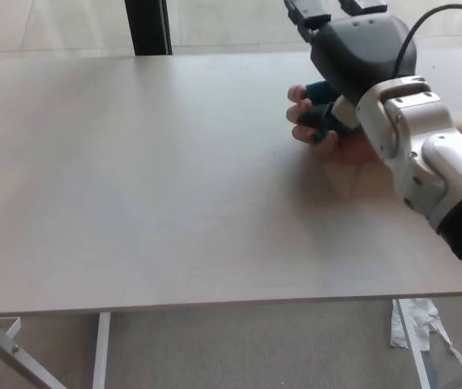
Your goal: The robot uses its right hand to pick up a cube kept in the middle of the desk infront of it and hands it to a person
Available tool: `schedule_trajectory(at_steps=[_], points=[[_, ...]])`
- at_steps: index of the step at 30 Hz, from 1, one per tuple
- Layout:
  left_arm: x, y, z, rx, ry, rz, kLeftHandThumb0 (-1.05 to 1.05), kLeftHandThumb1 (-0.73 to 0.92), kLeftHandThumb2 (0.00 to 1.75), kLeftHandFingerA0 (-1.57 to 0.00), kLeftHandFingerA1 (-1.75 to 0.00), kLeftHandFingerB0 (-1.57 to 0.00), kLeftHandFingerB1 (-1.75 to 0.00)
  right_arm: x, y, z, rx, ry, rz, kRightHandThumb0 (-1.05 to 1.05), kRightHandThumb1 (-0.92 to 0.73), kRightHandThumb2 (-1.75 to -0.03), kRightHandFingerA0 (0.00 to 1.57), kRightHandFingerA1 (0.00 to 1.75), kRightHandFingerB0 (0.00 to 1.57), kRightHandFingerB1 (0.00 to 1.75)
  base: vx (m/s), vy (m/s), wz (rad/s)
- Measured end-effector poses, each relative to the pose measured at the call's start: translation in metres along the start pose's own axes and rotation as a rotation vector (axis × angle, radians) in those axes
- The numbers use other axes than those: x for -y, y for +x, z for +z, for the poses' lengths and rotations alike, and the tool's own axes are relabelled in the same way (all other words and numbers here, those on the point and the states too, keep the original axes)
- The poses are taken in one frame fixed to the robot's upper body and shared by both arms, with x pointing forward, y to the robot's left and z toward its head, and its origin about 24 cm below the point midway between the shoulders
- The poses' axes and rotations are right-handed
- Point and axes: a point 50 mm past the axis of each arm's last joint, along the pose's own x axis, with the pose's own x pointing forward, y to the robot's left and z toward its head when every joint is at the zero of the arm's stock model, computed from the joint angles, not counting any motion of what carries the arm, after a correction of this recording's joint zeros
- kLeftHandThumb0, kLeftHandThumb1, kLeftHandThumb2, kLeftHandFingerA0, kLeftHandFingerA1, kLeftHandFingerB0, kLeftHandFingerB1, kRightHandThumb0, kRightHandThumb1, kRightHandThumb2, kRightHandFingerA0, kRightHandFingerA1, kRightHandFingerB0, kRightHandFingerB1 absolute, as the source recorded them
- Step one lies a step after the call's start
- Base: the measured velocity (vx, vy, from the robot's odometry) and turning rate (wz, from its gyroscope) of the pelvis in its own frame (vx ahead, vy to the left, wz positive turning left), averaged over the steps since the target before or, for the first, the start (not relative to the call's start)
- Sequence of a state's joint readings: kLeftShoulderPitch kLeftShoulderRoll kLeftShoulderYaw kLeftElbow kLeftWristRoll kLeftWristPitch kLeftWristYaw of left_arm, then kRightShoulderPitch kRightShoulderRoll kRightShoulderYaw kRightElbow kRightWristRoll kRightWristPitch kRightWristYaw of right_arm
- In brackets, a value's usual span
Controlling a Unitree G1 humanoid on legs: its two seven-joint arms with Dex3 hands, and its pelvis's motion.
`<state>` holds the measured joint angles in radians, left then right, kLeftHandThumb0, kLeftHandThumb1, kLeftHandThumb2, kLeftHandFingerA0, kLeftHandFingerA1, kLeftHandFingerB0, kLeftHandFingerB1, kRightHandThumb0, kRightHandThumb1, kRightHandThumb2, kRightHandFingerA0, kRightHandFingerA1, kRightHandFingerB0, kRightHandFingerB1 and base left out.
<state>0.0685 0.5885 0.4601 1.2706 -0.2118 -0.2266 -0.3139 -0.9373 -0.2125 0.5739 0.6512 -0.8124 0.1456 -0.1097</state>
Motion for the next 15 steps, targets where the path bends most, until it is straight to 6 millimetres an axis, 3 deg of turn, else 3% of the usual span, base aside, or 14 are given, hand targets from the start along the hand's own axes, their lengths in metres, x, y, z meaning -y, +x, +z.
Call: schedule_trajectory(at_steps=[3,4,5,6,7,8,9,10,12,15], points=[[0.0,0.0,0.0,0.001,0.0,0.0,-0.8,0.7,0.62,-0.71,-0.54,-0.53,-0.43,0.012,-0.005,-0.006,0.001,0.04,-0.036,-0.97,-0.55,-0.92,0.0,0.14,0.0,0.06,0.0,0.0,0.0],[0.0,0.0,0.0,0.002,-0.001,-0.001,-0.8,0.71,0.61,-0.73,-0.55,-0.54,-0.43,0.015,-0.008,-0.009,-0.001,0.055,-0.048,-0.92,-0.46,-0.77,0.0,0.01,0.0,0.09,0.0,0.0,0.0],[0.0,0.0,0.001,0.002,-0.001,-0.001,-0.8,0.71,0.62,-0.73,-0.55,-0.54,-0.43,0.019,-0.011,-0.013,-0.004,0.069,-0.06,-0.94,-0.54,-0.9,0.0,0.09,0.0,0.12,0.0,0.0,0.0],[0.0,0.0,0.001,0.002,-0.001,-0.001,-0.81,0.71,0.62,-0.73,-0.54,-0.54,-0.42,0.021,-0.014,-0.016,-0.008,0.081,-0.07,-0.86,-0.51,-0.91,0.03,0.26,0.09,0.2,0.0,0.0,0.0],[0.0,0.0,0.001,0.002,-0.001,-0.001,-0.79,0.71,0.61,-0.74,-0.54,-0.54,-0.41,0.025,-0.018,-0.021,-0.015,0.101,-0.088,-0.75,-0.56,-0.58,0.06,0.36,0.11,0.28,0.0,0.0,0.0],[0.0,0.0,0.001,0.002,-0.001,-0.001,-0.79,0.72,0.62,-0.74,-0.55,-0.52,-0.42,0.028,-0.022,-0.026,-0.023,0.119,-0.102,-0.76,-0.47,-0.86,0.02,0.35,0.12,0.33,0.0,0.0,0.0],[0.0,0.0,0.001,0.002,-0.001,-0.001,-0.79,0.72,0.62,-0.74,-0.55,-0.52,-0.42,0.031,-0.028,-0.031,-0.033,0.142,-0.118,-0.76,-0.47,-0.86,0.02,0.35,0.12,0.33,0.0,0.0,0.0],[0.0,0.0,0.001,0.002,-0.001,-0.001,-0.79,0.72,0.62,-0.74,-0.56,-0.52,-0.43,0.032,-0.032,-0.036,-0.042,0.157,-0.128,-0.73,-0.58,-0.58,0.12,0.44,0.14,0.34,0.0,0.0,0.0],[0.001,0.0,0.001,0.003,-0.001,-0.001,-0.81,0.71,0.62,-0.74,-0.55,-0.53,-0.42,0.037,-0.042,-0.047,-0.065,0.19,-0.155,-0.6,-0.51,-0.56,0.2,0.38,0.22,0.29,0.0,0.0,0.0],[0.001,0.001,0.001,0.004,-0.001,-0.001,-0.81,0.7,0.62,-0.73,-0.55,-0.55,-0.43,0.042,-0.06,-0.067,-0.115,0.24,-0.19,-0.63,-0.53,-0.57,0.29,0.36,0.28,0.29,0.0,0.0,0.0]])
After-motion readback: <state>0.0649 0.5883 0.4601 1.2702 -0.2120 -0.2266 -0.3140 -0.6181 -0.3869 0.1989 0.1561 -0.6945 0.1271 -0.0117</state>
